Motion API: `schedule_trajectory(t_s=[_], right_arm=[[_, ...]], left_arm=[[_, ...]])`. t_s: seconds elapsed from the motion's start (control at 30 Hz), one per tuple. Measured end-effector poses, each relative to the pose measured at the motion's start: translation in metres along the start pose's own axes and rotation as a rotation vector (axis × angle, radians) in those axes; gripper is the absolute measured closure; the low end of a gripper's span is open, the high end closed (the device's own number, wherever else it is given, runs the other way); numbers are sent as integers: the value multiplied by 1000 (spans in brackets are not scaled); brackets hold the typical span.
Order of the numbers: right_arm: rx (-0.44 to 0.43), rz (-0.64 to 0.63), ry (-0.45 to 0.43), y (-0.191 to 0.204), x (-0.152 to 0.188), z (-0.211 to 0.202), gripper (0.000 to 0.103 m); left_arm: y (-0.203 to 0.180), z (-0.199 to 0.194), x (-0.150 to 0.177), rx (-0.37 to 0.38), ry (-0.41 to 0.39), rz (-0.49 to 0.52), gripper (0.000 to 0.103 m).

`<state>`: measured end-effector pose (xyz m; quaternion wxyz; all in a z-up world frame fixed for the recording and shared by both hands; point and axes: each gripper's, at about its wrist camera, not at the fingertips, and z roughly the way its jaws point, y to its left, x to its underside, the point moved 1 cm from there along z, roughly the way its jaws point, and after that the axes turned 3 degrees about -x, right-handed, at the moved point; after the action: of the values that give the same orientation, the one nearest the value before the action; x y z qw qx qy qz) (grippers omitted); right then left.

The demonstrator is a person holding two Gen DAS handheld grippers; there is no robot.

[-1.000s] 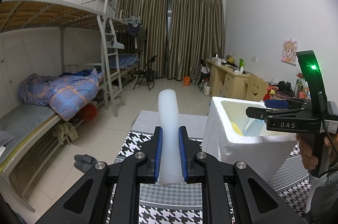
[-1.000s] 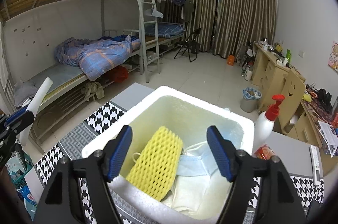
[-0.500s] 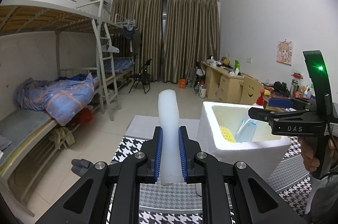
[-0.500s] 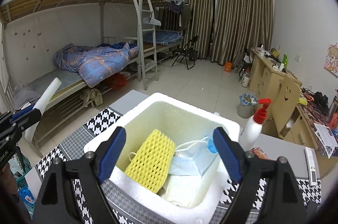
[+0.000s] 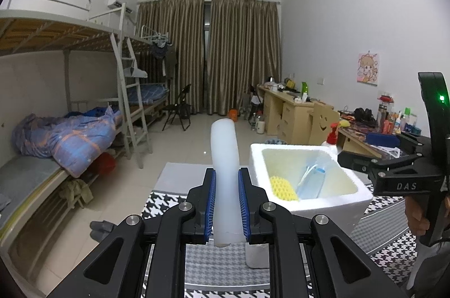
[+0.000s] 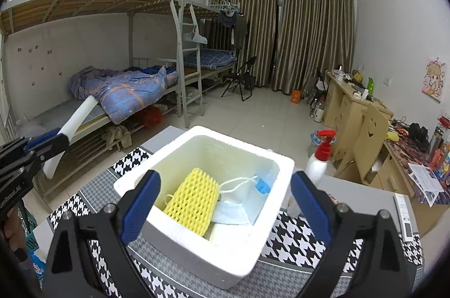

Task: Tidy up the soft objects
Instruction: 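Move the right gripper back while the left gripper carries the white tube over the box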

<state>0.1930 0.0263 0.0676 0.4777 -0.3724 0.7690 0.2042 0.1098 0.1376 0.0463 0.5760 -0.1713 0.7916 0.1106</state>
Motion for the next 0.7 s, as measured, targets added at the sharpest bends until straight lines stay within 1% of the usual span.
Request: schedule_trajectory(t_s=[0.27,0.5,0.7], right_arm=[[34,18,-9,-11,5,-10,7],[53,34,-13,-19,12,-18,6],[65,73,-13,-32,18,-22,6]], left_arm=[[-12,3,-6,26,-11,19,86],[-17,13,-12,48,0,28,86],[-27,20,-14,69,11,45,86]])
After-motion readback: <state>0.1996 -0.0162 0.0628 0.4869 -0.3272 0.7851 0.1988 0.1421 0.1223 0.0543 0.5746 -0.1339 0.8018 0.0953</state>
